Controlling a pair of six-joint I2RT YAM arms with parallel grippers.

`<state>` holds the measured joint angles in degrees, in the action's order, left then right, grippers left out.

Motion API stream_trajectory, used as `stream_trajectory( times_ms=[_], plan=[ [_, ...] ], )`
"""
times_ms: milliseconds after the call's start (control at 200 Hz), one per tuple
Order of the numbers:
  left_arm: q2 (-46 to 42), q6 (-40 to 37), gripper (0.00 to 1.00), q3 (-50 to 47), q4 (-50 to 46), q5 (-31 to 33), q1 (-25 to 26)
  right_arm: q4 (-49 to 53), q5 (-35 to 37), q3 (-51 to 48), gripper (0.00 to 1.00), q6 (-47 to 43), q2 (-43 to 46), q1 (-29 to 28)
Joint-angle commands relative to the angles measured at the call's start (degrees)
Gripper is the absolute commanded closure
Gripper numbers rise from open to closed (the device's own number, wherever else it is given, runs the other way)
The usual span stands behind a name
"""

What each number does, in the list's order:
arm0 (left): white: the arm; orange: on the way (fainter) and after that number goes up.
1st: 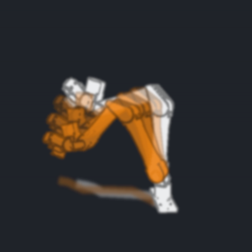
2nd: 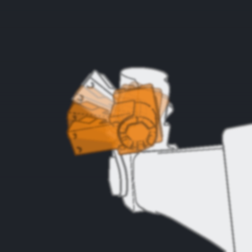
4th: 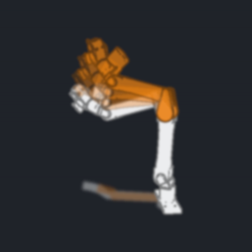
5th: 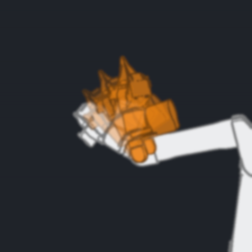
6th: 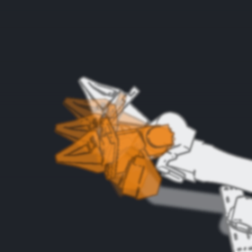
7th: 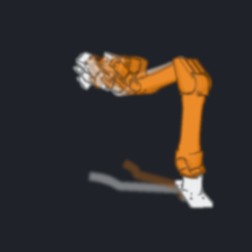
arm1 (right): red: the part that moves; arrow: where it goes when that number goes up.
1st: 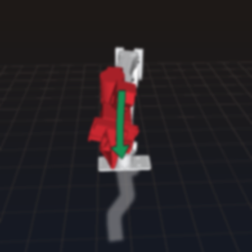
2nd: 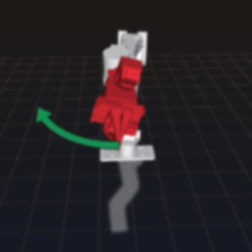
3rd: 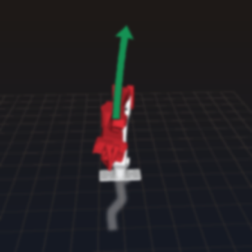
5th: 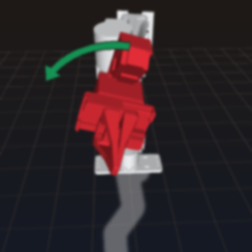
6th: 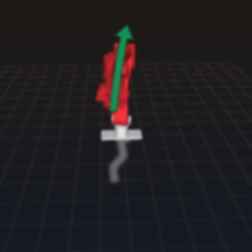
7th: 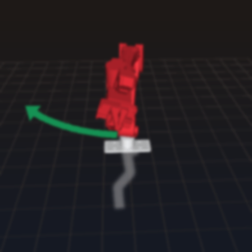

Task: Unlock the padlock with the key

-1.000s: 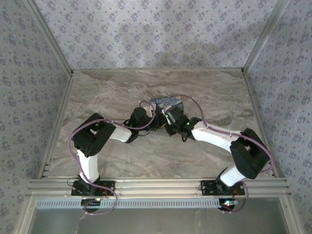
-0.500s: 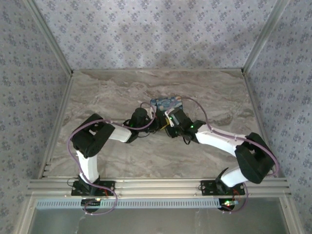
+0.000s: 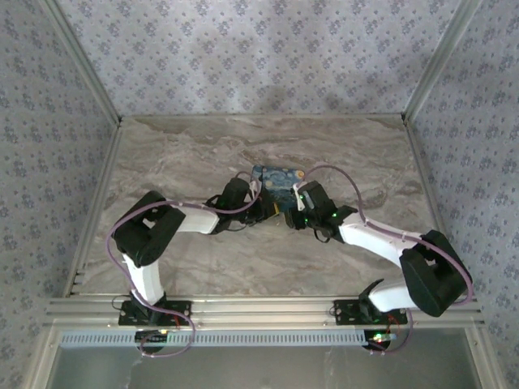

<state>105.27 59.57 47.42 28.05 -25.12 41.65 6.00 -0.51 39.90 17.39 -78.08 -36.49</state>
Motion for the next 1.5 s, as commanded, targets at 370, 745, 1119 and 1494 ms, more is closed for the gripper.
stream_trajectory(
  times_ms=[370, 745, 1119, 1494],
  plan=[
    [-6.4, -2.3, 0.66, 0.1, -8.0, 2.9, 0.6, -2.5, -2.1, -2.0, 0.64, 2.5, -0.7, -1.0],
    [-19.4, -8.8, 0.54, -2.7, -18.8, 15.9, -0.4, -2.1, 4.7, -0.6, 0.61, 2.5, -4.0, -7.8],
    [-24.9, -15.6, 0.43, -1.6, -24.9, 25.8, -3.8, -2.3, 10.4, 3.3, 0.54, 4.7, -10.9, -10.9],
    [-22.0, -16.9, 0.37, 0.2, -22.9, 28.8, -8.5, -1.9, 10.7, 3.9, 0.51, 6.0, -10.3, -10.4]
  ],
)
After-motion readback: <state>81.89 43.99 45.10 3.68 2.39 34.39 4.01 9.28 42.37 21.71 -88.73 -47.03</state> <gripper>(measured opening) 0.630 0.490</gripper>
